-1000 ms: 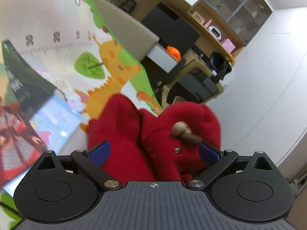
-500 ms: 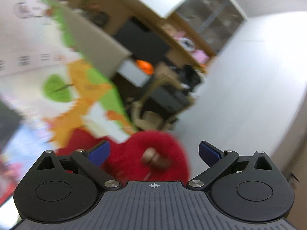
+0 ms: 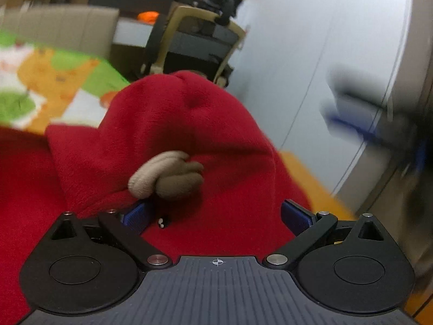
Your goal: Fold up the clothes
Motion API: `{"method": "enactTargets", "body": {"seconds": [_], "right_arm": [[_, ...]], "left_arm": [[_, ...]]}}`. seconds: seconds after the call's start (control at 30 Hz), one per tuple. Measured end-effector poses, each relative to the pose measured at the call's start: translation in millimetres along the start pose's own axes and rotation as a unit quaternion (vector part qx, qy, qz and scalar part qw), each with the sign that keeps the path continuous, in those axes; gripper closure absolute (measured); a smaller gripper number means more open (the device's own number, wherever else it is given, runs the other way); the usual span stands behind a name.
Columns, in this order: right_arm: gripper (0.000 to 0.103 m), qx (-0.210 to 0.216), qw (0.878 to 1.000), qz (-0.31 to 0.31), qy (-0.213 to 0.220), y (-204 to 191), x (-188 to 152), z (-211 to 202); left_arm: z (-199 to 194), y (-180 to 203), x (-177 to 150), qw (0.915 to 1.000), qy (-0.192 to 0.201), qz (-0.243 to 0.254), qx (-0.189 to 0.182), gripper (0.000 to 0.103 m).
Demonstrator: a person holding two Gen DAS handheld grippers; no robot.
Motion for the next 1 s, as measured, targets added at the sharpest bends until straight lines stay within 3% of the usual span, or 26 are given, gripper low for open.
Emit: {"method": "enactTargets", "body": {"seconds": [0.07, 0.1, 0.17, 0.27, 0.33, 0.4, 0.47, 0.53, 0.57, 0.7, 0.8, 0.87, 1.0], "right_arm": [[0.032, 0.036, 0.998, -0.011, -0.06, -5.7, 0.2, 42.4], [0.032, 0.032, 0.995, -0.019, -0.089, -1.6, -2.6, 63.9], [0.032, -0.041, 0.988, -0.069, -0.128, 26.0, -15.9, 96.8], [0.028, -0.157, 0.96, -0.19, -0.136, 65.4, -37.8, 107.7], [0.028, -0.16, 0.956, -0.213, -0.119, 69.5, -40.1, 90.8], [0.028, -0.159, 0.959, -0.216, -0.096, 66.4, -27.4, 74.8], [0.016, -0.165, 0.958, -0.226, -0.062, 63.3, -9.2, 64.4], [0.015, -0.173, 0.956, -0.229, -0.057, 67.3, 5.5, 69.5], [0.015, -0.178, 0.955, -0.229, -0.068, 74.7, 10.7, 83.2], [0.011, -0.191, 0.933, -0.272, -0.139, 109.7, -0.9, 122.8], [0.011, -0.156, 0.957, -0.179, -0.164, 126.0, -10.6, 120.4], [0.012, -0.124, 0.97, -0.11, -0.177, 127.7, -20.3, 109.2], [0.019, -0.075, 0.972, -0.087, -0.204, 82.9, -56.8, 80.5]], "left_arm": [[-0.7, 10.1, -1.7, 0.9988, -0.012, 0.04, 0.024, 0.001], [-6.4, 11.8, -4.1, 0.9986, -0.017, 0.04, 0.029, 0.001], [-28.0, 11.4, -7.0, 0.9997, -0.012, 0.005, 0.021, 0.001], [-74.0, 3.7, -8.3, 0.9952, 0.016, -0.095, -0.018, 0.001], [-93.0, -8.9, -18.9, 0.9838, 0.022, -0.173, -0.041, 0.001], [-90.1, -12.0, -37.8, 0.9669, -0.003, -0.245, -0.071, 0.0], [-75.3, -12.6, -57.5, 0.9486, -0.04, -0.297, -0.101, 0.0], [-54.7, -18.8, -75.1, 0.9323, -0.076, -0.338, -0.103, 0.0], [-47.4, -24.4, -81.4, 0.9287, -0.083, -0.35, -0.091, 0.0], [-44.2, -56.9, -81.5, 0.9253, -0.046, -0.373, -0.049, 0.0], [-46.1, -93.3, -76.8, 0.9222, -0.025, -0.386, -0.013, 0.0], [-42.5, -119.3, -67.0, 0.9246, -0.016, -0.38, 0.013, 0.001], [-32.6, -167.2, -38.2, 0.9361, 0.008, -0.346, 0.066, 0.001]]}}
Point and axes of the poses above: each gripper's, at about its wrist camera, not at the fingertips, and z roughly the way its jaws point, y to its right, x to its top, the point moved 9 cm from there along z, roughly the way its jaws point, and after that the axes turned 10 degrees about z, right-handed, at the moved point
